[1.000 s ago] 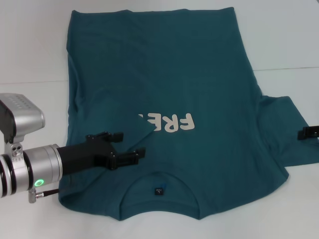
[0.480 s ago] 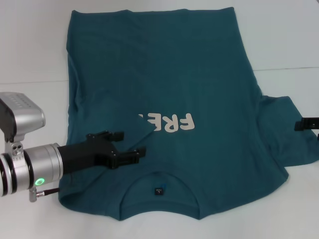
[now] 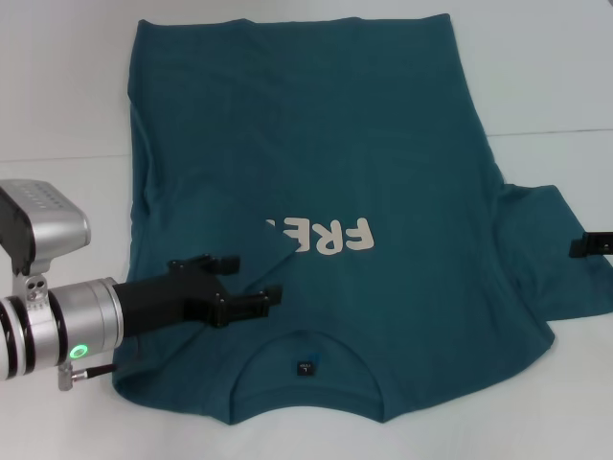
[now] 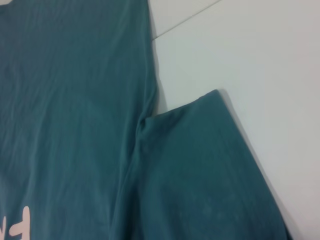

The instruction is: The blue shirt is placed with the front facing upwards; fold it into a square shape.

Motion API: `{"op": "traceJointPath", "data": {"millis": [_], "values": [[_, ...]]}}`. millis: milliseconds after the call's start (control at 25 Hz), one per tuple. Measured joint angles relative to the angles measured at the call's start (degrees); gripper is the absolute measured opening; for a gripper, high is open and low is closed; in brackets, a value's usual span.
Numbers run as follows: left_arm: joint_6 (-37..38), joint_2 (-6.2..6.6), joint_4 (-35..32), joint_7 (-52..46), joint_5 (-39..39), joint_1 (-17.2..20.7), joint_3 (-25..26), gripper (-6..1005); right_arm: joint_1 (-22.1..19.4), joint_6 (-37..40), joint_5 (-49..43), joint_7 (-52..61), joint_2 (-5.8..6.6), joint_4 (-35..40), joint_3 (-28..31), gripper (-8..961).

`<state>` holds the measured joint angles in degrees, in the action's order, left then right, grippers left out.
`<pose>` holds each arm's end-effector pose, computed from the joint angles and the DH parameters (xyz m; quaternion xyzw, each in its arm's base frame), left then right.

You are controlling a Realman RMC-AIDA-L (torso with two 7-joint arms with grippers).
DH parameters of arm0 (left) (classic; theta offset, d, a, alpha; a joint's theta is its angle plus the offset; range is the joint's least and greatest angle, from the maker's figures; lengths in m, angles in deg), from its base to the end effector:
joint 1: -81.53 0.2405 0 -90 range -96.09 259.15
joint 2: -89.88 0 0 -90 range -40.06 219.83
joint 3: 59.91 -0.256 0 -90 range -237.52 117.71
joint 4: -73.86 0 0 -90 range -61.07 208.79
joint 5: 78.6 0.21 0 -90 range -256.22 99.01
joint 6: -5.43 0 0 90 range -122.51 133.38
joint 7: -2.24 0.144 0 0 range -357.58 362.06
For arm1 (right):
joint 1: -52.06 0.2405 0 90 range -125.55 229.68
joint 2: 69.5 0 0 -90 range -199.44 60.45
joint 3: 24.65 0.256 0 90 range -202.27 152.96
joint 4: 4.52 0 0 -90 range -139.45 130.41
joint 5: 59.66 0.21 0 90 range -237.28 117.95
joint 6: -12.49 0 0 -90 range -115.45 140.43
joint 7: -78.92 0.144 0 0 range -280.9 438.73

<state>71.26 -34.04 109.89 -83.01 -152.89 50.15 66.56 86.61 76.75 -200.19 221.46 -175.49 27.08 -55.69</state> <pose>-0.2451 0.3595 -0.0560 -0.9135 -0.2851 -0.2128 0.1972 0.3727 0.3784 0.0981 -0.6494 0.6867 0.1143 0.3061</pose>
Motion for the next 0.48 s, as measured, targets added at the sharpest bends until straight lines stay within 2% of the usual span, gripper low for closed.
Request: {"op": "traceJointPath", "data": {"millis": [480], "values": [[-0.61, 0.08, -0.88, 0.27, 0.03, 0.08, 0.04, 875, 0.30, 0.76, 0.14, 0.22, 0.00, -0.59, 0.14, 903]]}}
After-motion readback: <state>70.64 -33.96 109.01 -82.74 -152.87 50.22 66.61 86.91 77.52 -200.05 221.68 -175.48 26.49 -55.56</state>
